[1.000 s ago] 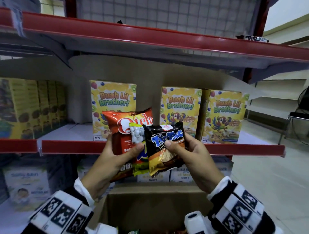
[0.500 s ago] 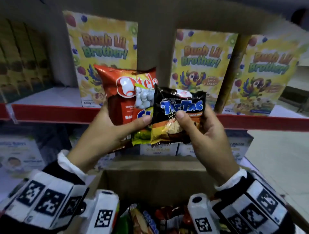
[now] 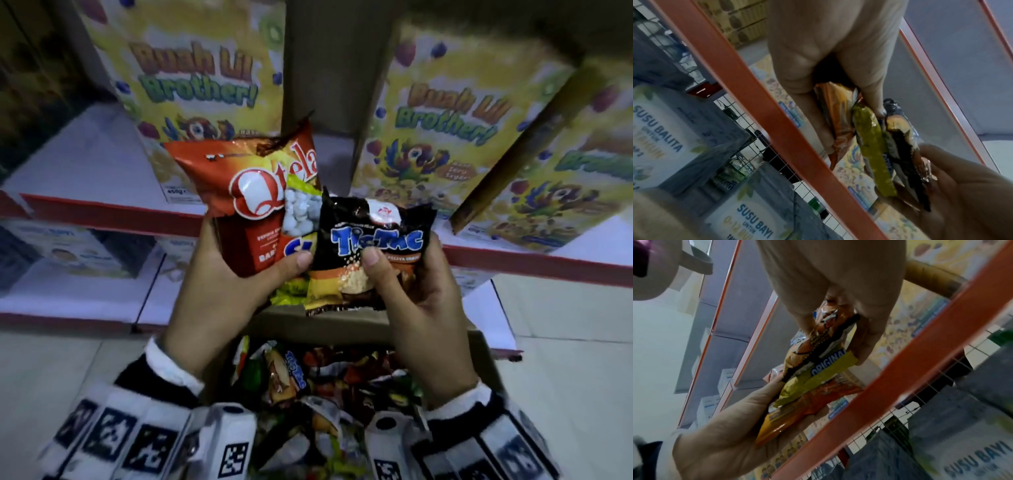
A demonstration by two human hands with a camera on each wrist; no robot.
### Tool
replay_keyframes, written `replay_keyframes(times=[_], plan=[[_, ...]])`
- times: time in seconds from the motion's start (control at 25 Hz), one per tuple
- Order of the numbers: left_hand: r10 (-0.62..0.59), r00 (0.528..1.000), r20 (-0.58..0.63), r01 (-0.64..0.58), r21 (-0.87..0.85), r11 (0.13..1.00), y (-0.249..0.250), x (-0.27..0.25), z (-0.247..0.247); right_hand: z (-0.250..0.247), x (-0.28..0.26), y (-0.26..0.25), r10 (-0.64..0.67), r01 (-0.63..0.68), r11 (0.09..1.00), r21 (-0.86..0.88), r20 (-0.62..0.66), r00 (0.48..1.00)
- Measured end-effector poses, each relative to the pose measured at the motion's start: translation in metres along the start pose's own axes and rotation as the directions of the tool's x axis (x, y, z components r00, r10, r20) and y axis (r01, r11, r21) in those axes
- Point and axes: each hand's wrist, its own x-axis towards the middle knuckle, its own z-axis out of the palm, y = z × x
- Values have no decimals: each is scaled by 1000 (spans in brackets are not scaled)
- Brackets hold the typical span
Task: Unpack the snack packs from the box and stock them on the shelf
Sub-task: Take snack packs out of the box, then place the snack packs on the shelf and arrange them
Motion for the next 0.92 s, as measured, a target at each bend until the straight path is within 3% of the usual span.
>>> replay_keyframes(times=[0.16, 0.32, 0.64, 0.84, 0.92], plan=[[-11, 1000, -4, 11, -34, 999, 98, -18, -6, -14, -3, -100, 38, -37, 999, -31, 19, 999], [54, 998, -12, -54, -22, 998, 214, -20, -12, -28, 9, -218, -13, 15, 999, -52, 44, 999], [208, 977, -41, -212, -125, 969, 430, 18, 0, -61, 85, -448, -215, 220, 975, -35, 100, 971], [286, 952, -107, -297, -105, 949, 524, 30, 1, -87, 111, -553, -324, 343, 914, -215, 120, 938], [313, 940, -135, -326, -92, 941, 554, 33, -4, -92, 122, -591, -360, 385, 899, -208, 147, 921]])
